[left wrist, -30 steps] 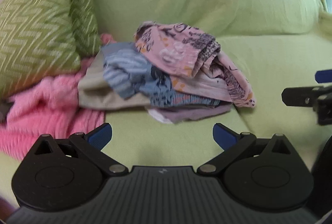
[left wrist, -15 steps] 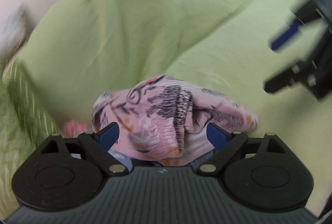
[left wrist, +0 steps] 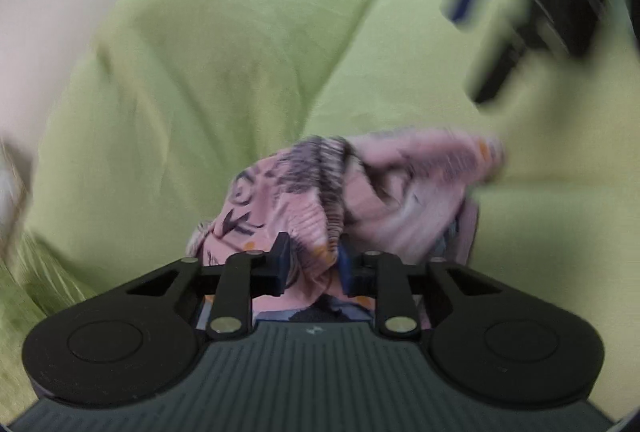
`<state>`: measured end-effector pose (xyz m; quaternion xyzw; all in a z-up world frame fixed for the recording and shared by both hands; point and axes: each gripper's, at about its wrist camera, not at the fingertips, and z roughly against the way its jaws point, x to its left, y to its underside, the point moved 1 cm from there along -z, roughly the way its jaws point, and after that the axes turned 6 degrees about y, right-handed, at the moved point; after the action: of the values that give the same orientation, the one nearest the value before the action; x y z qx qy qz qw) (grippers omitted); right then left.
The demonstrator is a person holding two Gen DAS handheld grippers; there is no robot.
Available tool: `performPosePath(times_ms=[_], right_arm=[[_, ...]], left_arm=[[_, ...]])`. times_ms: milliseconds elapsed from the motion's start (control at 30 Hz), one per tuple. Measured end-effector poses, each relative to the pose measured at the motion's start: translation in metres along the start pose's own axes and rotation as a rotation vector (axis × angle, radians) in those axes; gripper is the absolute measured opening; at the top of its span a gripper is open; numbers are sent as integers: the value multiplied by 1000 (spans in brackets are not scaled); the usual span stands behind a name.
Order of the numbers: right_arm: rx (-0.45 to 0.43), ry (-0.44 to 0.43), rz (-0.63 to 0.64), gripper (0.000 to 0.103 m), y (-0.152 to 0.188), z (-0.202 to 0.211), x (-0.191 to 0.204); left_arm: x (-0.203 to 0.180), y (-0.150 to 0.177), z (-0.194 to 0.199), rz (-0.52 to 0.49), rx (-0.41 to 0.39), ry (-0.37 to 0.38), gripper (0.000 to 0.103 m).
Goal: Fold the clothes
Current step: 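Grasp the waistband of the pink patterned shorts with the left gripper, then lift the shorts with the left gripper while the right gripper grasps the waistband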
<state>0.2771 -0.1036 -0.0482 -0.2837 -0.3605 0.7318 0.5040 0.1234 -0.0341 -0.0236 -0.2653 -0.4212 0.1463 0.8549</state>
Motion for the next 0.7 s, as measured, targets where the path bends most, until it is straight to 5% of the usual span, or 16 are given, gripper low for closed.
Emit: performPosePath(times_ms=[100, 200, 300, 400, 700], right_arm=[[4, -10, 4, 81, -2, -1, 1], [-9, -34, 26, 81, -8, -4, 9], [-51, -76, 62, 80, -20, -9, 24], [-86, -117, 123, 68, -32, -20, 43], [-64, -22, 179, 64, -40, -61, 50]], left_arm=[[46, -11, 11, 217, -81, -8, 12], [79, -22, 17, 306, -145, -21, 11], [100, -34, 24, 349, -195, -23, 10], [113, -44, 32, 343, -229, -45, 10], [143, -40, 68, 368, -260, -153, 10]])
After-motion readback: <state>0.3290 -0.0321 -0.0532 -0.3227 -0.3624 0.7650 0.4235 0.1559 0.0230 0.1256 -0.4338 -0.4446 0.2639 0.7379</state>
